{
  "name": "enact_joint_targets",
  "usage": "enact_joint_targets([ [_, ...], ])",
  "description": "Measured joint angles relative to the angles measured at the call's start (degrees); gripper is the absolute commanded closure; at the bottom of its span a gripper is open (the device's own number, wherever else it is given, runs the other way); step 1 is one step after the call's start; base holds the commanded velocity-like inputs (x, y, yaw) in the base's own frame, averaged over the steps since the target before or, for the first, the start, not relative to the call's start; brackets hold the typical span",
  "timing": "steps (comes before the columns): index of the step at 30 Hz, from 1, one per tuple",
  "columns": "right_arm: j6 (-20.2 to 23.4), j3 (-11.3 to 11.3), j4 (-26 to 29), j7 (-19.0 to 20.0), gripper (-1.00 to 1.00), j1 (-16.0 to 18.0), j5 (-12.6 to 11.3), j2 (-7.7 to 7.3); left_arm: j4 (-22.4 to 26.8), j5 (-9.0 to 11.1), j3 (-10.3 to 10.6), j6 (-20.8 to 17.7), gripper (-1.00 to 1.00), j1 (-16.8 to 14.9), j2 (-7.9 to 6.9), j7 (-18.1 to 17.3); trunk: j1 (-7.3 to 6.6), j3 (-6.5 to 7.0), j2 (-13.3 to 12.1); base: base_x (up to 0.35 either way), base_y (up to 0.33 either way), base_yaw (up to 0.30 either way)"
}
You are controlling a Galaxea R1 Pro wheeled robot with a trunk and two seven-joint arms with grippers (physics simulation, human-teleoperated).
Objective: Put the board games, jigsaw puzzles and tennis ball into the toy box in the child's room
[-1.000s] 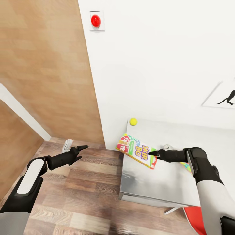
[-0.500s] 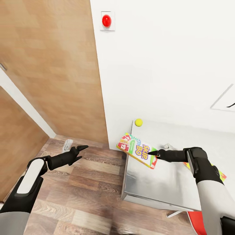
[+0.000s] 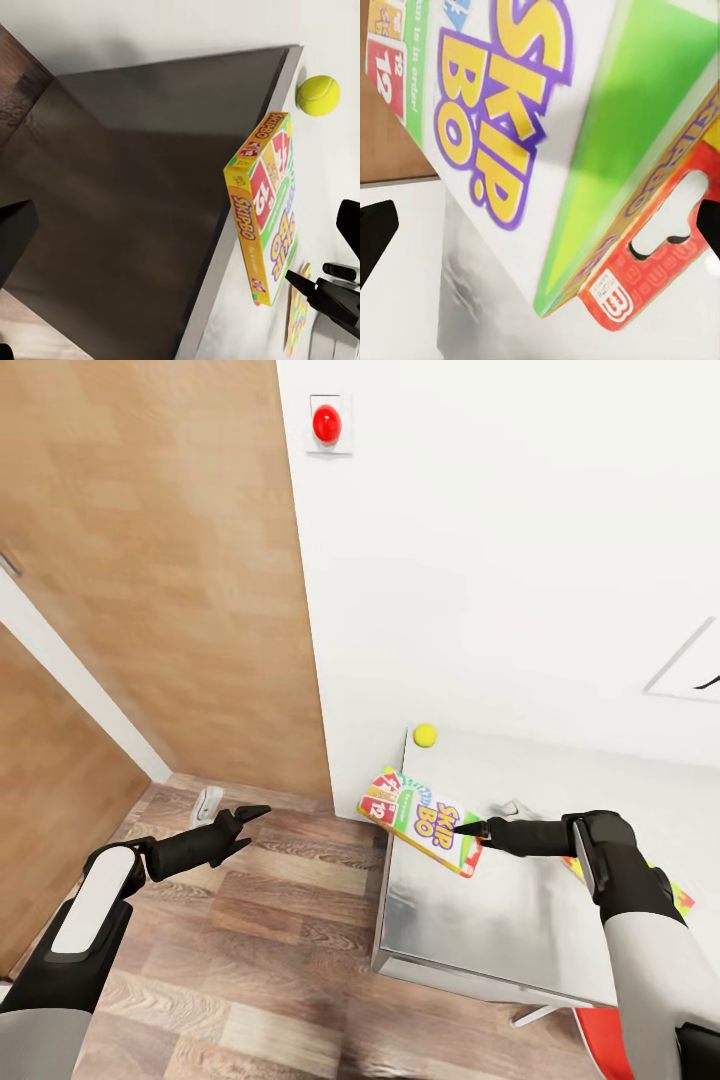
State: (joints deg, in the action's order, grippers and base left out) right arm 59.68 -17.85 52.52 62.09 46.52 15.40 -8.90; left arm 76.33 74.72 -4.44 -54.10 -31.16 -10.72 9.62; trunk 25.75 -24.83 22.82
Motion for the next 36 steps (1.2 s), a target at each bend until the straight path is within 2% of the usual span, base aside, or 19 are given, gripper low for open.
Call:
enact_joint_targets([
  [9, 0.0, -0.27, 0.38, -0.03, -1.0, 0.05, 0.0, -0.33, 0.0, -0.02, 0.0, 0.03, -1.0, 0.01, 0.0, 0.0, 0.0, 0.0, 0.0, 0.0, 0.0, 0.0],
  [12, 0.0, -0.96, 1.51, -0.09, -1.0, 0.05, 0.02, -0.9, -0.02, -0.21, 0.0, 0.05, -1.0, 0.01, 0.0, 0.0, 0.0, 0.0, 0.0, 0.0, 0.0, 0.0],
  [15, -0.01, -3.16, 4.98, -0.14, -1.0, -0.22, 0.06, -2.36, -0.25, -1.32, 0.11, 0.23, -1.0, 0.01, 0.01, 0.01, 0.0, 0.0, 0.0, 0.0, 0.0, 0.0],
  [16, 0.0, -3.18, 5.02, -0.14, -1.0, -0.24, 0.06, -2.38, -0.26, -1.33, 0.11, 0.23, -1.0, 0.0, 0.02, 0.01, 0.0, 0.0, 0.0, 0.0, 0.0, 0.0],
  [18, -0.01, -5.12, 8.2, -0.14, -1.0, -0.55, 0.08, -3.39, -0.93, -2.68, 0.34, 0.94, -1.0, 0.01, 0.06, 0.0, 0.0, 0.0, 0.0, 0.0, 0.0, 0.0],
  [19, 0.0, -5.15, 8.25, -0.14, -1.0, -0.57, 0.08, -3.41, -0.94, -2.67, 0.35, 0.96, -1.0, 0.0, 0.06, -0.01, 0.0, 0.0, 0.0, 0.0, 0.0, 0.0],
  [21, -0.01, -7.09, 11.69, -0.16, -1.0, -0.98, 0.14, -4.13, -2.26, -4.18, 0.63, 2.24, -1.0, 0.0, 0.24, -0.04, 0.0, 0.0, 0.0, 0.0, 0.0, 0.0],
  [24, 0.0, -8.1, 13.55, -0.15, -1.0, -1.39, 0.18, -4.42, -3.15, -4.91, 0.81, 3.03, -1.0, 0.0, 0.39, -0.1, 0.0, 0.0, 0.0, 0.0, 0.0, 0.0],
  [27, -0.01, -10.85, 19.19, -0.12, -1.0, -3.34, 0.21, -4.94, -6.26, -7.11, 1.45, 5.33, -1.0, -0.24, 0.74, -0.79, 0.0, 0.0, 0.0, 0.0, 0.0, 0.0],
  [30, -0.01, -11.65, 21.39, -0.12, -1.0, -4.17, 0.21, -5.04, -7.49, -7.87, 1.8, 6.23, -1.0, -0.43, 0.82, -1.27, 0.0, 0.0, 0.0, 0.0, 0.0, 0.0],
  [31, -0.01, -12.86, 25.63, -0.11, -1.0, -5.71, 0.22, -5.18, -9.92, -9.59, 2.59, 8.07, -1.0, -0.84, 0.93, -2.52, -0.01, 0.0, 0.0, 0.0, 0.0, 0.0],
  [34, -0.01, -13.41, 27.84, -0.11, -1.0, -6.53, 0.26, -5.23, -11.41, -10.58, 3.13, 9.19, -1.0, -1.1, 0.98, -3.48, 0.0, 0.0, 0.0, 0.0, 0.0, 0.0],
  [36, -0.02, -14.36, 31.2, -0.1, -1.0, -7.89, 0.26, -5.3, -14.33, -12.58, 4.19, 11.56, -1.0, -1.48, 1.05, -5.66, 0.0, 0.0, 0.0, 0.0, 0.0, 0.0],
])
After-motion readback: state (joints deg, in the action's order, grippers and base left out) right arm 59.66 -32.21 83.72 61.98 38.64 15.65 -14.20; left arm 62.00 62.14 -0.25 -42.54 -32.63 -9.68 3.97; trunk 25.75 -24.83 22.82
